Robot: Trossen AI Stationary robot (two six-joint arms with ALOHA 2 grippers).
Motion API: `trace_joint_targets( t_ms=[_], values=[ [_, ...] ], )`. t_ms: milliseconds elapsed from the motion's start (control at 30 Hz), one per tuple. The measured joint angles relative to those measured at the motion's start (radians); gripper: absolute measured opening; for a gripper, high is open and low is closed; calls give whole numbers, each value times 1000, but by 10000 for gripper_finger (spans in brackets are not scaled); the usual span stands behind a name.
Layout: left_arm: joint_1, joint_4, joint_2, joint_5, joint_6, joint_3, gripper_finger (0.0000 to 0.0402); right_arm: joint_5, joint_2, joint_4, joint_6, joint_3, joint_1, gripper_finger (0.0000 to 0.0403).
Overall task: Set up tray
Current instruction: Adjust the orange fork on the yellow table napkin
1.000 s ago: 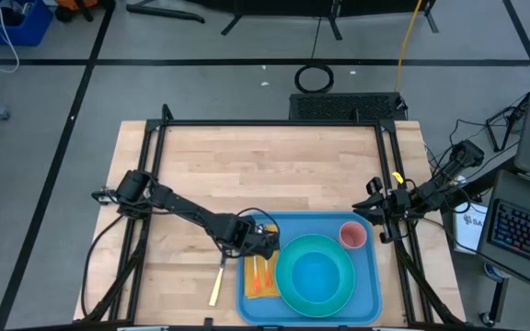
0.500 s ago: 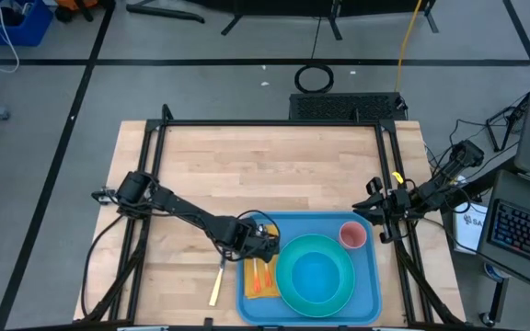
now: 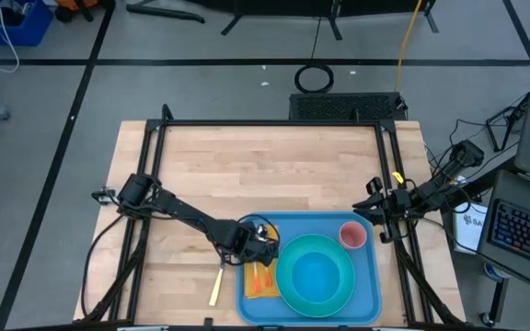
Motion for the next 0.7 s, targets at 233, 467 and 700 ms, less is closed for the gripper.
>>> trace_joint_targets(
  t_ms=[233, 467, 700],
  values=[
    [1, 2, 7, 26, 2, 0, 12, 0, 0, 1, 0, 0, 0, 43],
    [0, -16, 7, 33, -13, 0, 10, 0, 0, 1, 0, 0, 0, 43],
    [-3, -16, 7, 50, -9, 0, 3, 0, 0, 1, 0, 0, 0, 43]
  ],
)
